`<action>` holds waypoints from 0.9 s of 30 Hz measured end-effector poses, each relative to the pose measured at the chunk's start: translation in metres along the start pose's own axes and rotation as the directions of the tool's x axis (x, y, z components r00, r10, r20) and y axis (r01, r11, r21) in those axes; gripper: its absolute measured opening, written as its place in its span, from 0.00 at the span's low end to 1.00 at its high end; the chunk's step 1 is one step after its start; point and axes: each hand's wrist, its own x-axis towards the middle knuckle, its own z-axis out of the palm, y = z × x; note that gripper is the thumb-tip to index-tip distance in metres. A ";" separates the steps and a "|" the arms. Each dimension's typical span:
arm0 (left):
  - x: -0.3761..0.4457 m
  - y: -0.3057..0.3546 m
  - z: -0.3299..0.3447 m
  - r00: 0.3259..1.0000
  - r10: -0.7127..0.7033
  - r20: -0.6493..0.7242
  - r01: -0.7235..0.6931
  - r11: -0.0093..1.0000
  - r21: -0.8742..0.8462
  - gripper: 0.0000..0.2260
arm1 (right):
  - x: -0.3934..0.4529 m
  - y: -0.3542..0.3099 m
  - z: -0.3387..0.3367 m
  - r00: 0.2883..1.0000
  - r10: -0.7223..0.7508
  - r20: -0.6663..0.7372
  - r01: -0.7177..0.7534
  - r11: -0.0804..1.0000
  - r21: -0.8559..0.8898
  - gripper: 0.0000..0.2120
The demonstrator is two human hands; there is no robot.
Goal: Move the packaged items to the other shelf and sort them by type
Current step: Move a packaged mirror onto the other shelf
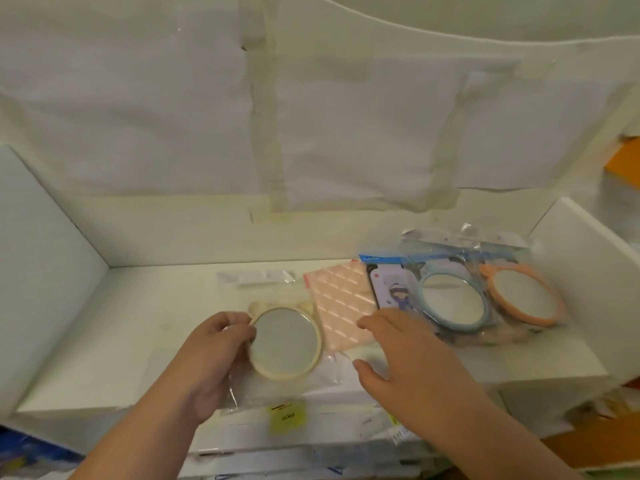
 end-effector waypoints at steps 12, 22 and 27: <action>-0.017 0.012 -0.035 0.940 -0.157 0.302 0.309 0.765 -0.565 0.17 | 0.043 -0.014 0.041 0.987 0.110 0.120 -0.076 0.964 -0.254 0.40; -0.030 0.016 -0.045 0.970 -0.053 0.238 0.197 0.746 -0.636 0.11 | 0.050 -0.032 0.040 0.981 0.099 0.168 -0.006 0.875 -0.484 0.32; -0.037 0.020 -0.052 0.958 0.021 0.287 0.174 0.751 -0.637 0.26 | 0.056 -0.046 0.034 0.987 0.119 0.105 -0.051 0.863 -0.503 0.29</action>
